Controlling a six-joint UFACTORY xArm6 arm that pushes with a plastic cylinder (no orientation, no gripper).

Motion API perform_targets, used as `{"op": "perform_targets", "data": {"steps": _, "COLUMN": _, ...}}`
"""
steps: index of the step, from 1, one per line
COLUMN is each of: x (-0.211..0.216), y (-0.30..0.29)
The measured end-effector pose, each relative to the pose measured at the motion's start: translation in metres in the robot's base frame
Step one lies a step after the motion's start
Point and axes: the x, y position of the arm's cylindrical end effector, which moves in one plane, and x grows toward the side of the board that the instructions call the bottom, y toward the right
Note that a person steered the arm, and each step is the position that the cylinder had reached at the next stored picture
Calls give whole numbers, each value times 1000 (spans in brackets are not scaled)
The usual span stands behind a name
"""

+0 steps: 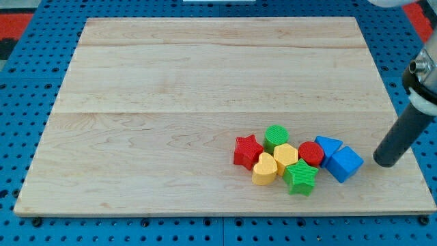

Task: Push the blue blocks towards the center

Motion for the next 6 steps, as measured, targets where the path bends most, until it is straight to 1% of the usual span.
{"op": "perform_targets", "data": {"steps": 1, "x": 2, "y": -25}}
{"op": "perform_targets", "data": {"steps": 2, "x": 24, "y": 3}}
{"op": "perform_targets", "data": {"steps": 3, "x": 24, "y": -27}}
{"op": "perform_targets", "data": {"steps": 4, "x": 27, "y": -23}}
{"op": "perform_targets", "data": {"steps": 6, "x": -10, "y": -80}}
